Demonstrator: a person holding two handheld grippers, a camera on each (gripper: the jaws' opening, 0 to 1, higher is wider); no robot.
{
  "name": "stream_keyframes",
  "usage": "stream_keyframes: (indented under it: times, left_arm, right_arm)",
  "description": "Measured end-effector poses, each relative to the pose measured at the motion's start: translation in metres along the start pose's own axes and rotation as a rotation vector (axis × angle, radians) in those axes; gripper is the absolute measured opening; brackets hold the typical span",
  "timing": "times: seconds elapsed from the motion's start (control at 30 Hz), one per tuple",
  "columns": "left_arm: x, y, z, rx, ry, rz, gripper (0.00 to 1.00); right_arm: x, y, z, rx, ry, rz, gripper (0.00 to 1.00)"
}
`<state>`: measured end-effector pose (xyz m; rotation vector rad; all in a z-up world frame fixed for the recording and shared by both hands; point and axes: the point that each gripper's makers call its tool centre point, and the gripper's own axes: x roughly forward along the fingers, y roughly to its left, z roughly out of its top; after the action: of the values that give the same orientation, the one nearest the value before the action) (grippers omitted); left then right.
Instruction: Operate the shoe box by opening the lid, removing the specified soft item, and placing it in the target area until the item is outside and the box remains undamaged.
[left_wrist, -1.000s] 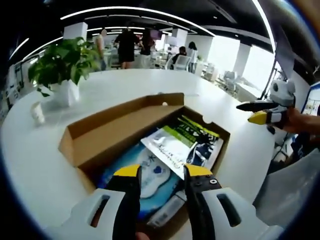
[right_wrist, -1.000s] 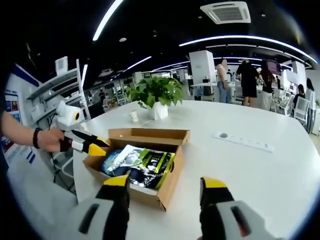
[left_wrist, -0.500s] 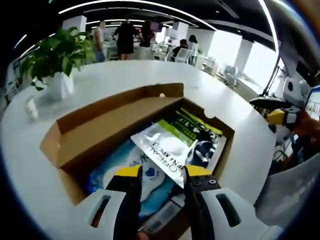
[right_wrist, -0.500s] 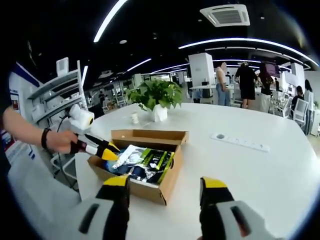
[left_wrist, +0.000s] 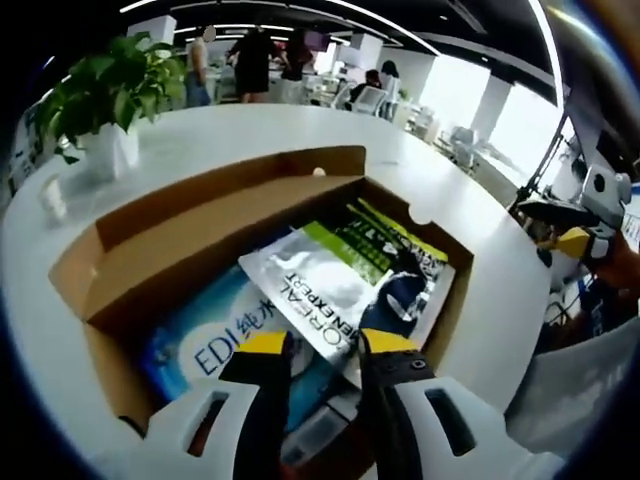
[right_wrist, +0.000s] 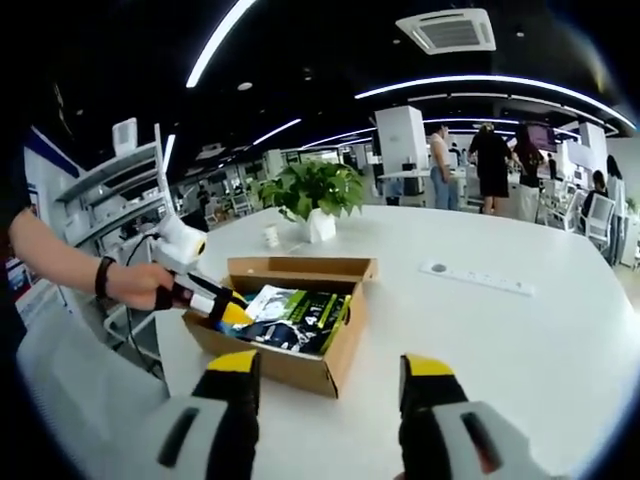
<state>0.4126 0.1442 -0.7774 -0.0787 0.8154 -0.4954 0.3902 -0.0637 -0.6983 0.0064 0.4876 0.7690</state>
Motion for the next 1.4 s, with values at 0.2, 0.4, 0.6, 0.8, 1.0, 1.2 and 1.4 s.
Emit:
stream_keyframes:
  times: [0.2,0.4,0.6,0.8,1.0,1.2,1.4]
  left_arm:
    - [0.001,0.001,0.001,-0.020,-0.008,0.009,0.14]
    - [0.000,0.008,0.001,-0.118,-0.016,0.014,0.01]
    - [-0.003,0.013,-0.001,-0.096,-0.015,0.034,0.00]
    - [-0.011,0.022,-0.004,-0.102,-0.021,0.046,0.00]
    - [-0.016,0.027,-0.006,-0.104,-0.026,0.052,0.00]
    - [-0.019,0.031,-0.008,-0.100,-0.029,0.055,0.00]
    - [-0.021,0.032,-0.011,-0.085,-0.025,0.055,0.00]
  right_arm:
    - [0.001,0.003,-0.001,-0.001,0.003,0.007,0.54]
    - [0.008,0.009,0.000,-0.006,0.011,0.022,0.54]
    - [0.018,0.019,0.002,-0.013,0.019,0.039,0.53]
    - [0.032,0.029,0.005,-0.013,0.024,0.066,0.53]
    - [0.045,0.040,0.005,-0.017,0.036,0.093,0.53]
    - [0.062,0.051,0.001,-0.017,0.056,0.122,0.52]
    - [0.077,0.058,-0.002,-0.005,0.070,0.145,0.52]
